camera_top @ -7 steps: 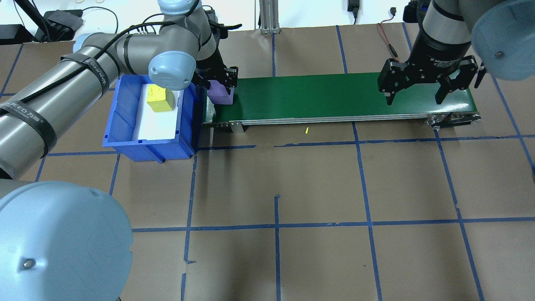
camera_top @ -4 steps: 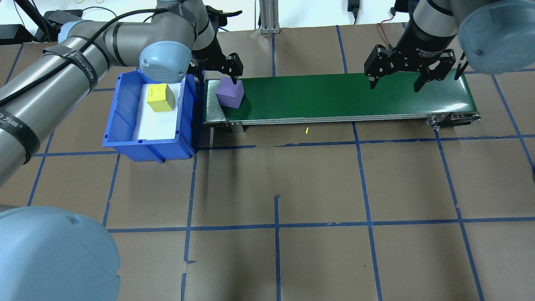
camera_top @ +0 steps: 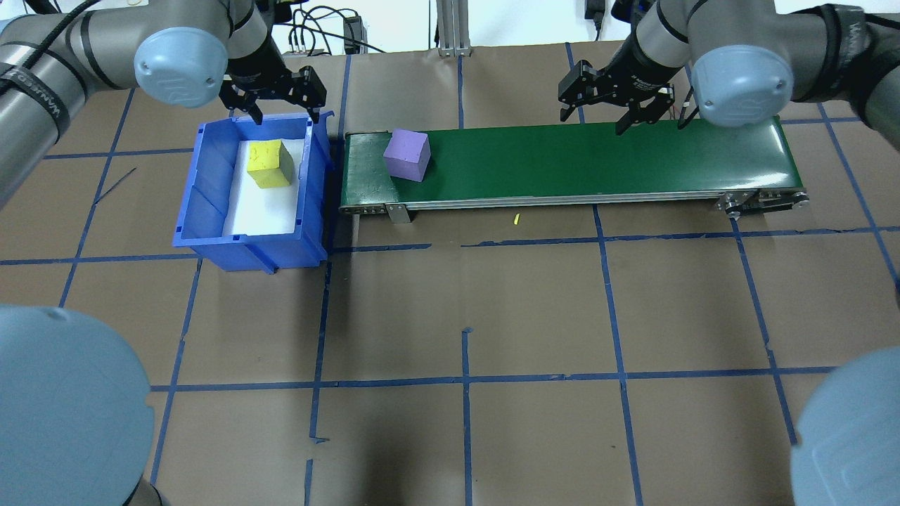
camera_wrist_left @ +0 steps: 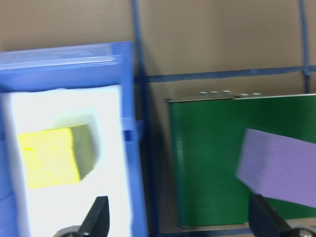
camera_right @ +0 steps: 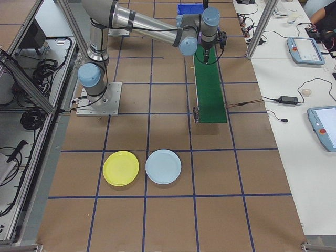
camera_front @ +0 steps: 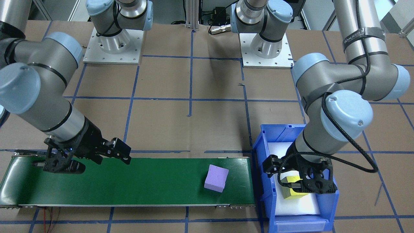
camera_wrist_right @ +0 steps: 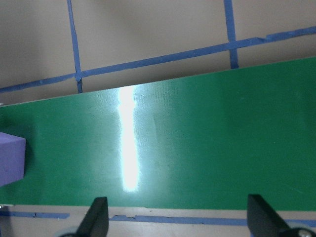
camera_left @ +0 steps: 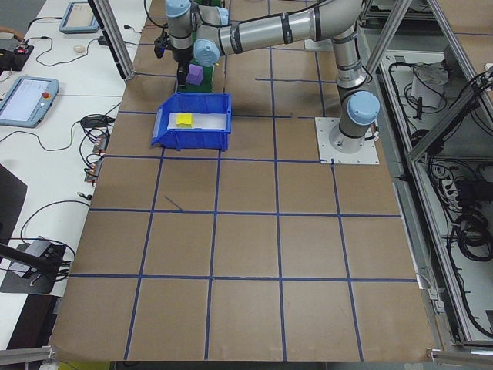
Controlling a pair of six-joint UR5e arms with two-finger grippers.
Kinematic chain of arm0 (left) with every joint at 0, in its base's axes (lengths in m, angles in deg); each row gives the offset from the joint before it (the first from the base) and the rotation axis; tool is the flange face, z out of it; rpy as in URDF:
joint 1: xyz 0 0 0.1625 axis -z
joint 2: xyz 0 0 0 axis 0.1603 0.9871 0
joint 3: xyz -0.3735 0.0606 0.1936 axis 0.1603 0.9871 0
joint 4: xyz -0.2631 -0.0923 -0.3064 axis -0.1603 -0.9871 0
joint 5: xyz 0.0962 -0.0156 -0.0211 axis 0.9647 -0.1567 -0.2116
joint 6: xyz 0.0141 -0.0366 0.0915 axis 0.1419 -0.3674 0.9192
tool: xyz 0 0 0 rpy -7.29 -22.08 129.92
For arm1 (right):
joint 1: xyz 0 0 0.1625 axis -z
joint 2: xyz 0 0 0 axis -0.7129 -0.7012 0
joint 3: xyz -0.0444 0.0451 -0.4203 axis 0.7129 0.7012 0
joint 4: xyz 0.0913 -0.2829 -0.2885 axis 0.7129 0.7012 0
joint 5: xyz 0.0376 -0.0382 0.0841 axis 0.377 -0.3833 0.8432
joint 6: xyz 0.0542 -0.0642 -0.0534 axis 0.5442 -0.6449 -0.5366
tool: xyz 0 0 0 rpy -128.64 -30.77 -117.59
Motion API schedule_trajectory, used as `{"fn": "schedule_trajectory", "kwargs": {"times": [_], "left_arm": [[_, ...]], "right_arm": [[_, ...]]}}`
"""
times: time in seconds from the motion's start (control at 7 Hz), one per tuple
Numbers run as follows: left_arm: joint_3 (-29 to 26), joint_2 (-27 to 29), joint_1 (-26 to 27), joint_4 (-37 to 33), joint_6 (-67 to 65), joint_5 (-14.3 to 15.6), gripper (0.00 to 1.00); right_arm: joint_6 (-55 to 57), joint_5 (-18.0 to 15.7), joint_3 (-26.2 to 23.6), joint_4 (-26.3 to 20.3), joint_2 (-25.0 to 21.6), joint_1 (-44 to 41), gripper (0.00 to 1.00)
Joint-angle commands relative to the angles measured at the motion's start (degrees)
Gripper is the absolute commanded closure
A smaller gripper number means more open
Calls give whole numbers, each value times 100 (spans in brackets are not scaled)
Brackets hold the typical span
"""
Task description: Move block left to right into plate
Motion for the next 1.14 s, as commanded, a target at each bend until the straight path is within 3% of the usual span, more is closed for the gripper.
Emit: {"fn": "schedule_trajectory", "kwargs": {"times": [0.0, 0.29, 0.43, 0.57, 0.71, 0.86, 1.0], "left_arm": [[72, 415, -415, 433, 305, -36, 0], [116, 566, -539, 472, 279, -27, 0], [229, 627, -565, 473, 235, -53, 0], [352, 732, -566, 620, 217, -36, 8], [362, 742, -566, 613, 209, -36, 46], [319, 707, -574, 613, 182, -53, 62], [249, 611, -575, 587, 182, -18, 66]], "right_arm": [[413, 607, 549, 225, 694, -14, 0], [886, 994, 498, 559, 968, -14, 2], [888, 987, 437, 569, 969, -14, 1], [879, 943, 419, 586, 960, -14, 0], [879, 934, 393, 586, 969, -14, 0], [879, 934, 323, 586, 960, -14, 0], [983, 934, 296, 586, 952, -14, 0]]}}
